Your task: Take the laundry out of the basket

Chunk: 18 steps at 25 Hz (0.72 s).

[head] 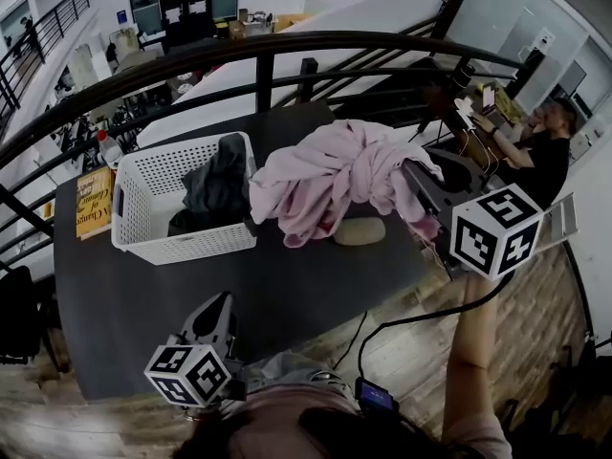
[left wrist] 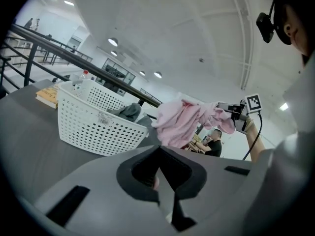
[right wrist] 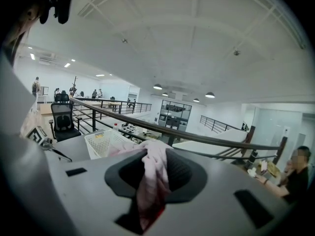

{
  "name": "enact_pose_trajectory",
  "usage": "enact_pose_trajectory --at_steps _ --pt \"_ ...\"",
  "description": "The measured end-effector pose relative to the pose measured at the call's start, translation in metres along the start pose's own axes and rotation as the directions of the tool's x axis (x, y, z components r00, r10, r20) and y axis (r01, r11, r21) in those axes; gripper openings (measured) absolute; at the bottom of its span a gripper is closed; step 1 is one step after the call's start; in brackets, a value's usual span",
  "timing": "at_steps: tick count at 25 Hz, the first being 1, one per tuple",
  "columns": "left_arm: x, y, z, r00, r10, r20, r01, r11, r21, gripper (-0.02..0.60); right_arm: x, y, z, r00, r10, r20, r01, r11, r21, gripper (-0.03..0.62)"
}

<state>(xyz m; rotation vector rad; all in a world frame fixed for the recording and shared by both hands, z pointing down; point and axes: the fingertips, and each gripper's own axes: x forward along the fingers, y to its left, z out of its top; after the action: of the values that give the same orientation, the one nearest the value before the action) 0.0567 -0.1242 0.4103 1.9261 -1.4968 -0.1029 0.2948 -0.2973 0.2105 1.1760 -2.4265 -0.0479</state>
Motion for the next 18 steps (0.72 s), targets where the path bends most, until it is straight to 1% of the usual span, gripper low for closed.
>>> enact_pose_trajectory --at_steps 2,5,8,12,18 --pt "0.003 -0.005 -0.004 1.000 -0.002 -0.004 0.002 1.000 0.002 -0.003 0.000 -0.004 -0.011 0.999 -0.013 -0.033 0.013 1.000 -0.026 0.097" --pt "0.007 -0.010 -0.010 1.000 -0.007 -0.014 0.007 1.000 0.003 -0.003 0.006 -0.007 -0.038 0.993 -0.039 -0.108 0.032 0.997 -0.064 0.098" --pt "0.011 -0.011 -0.016 1.000 -0.008 -0.027 0.008 1.000 0.006 -0.003 0.012 -0.013 -0.068 0.982 -0.057 -0.178 0.046 0.997 -0.065 0.098" --pt "0.011 -0.012 -0.022 0.999 -0.007 -0.042 0.007 1.000 0.010 -0.002 0.017 -0.014 -0.105 0.973 -0.043 -0.227 0.042 0.999 -0.006 0.098" --pt "0.016 -0.021 -0.030 0.998 -0.011 -0.056 0.012 1.000 0.019 -0.003 0.031 -0.009 -0.151 0.968 0.006 -0.249 0.018 0.995 0.095 0.098"
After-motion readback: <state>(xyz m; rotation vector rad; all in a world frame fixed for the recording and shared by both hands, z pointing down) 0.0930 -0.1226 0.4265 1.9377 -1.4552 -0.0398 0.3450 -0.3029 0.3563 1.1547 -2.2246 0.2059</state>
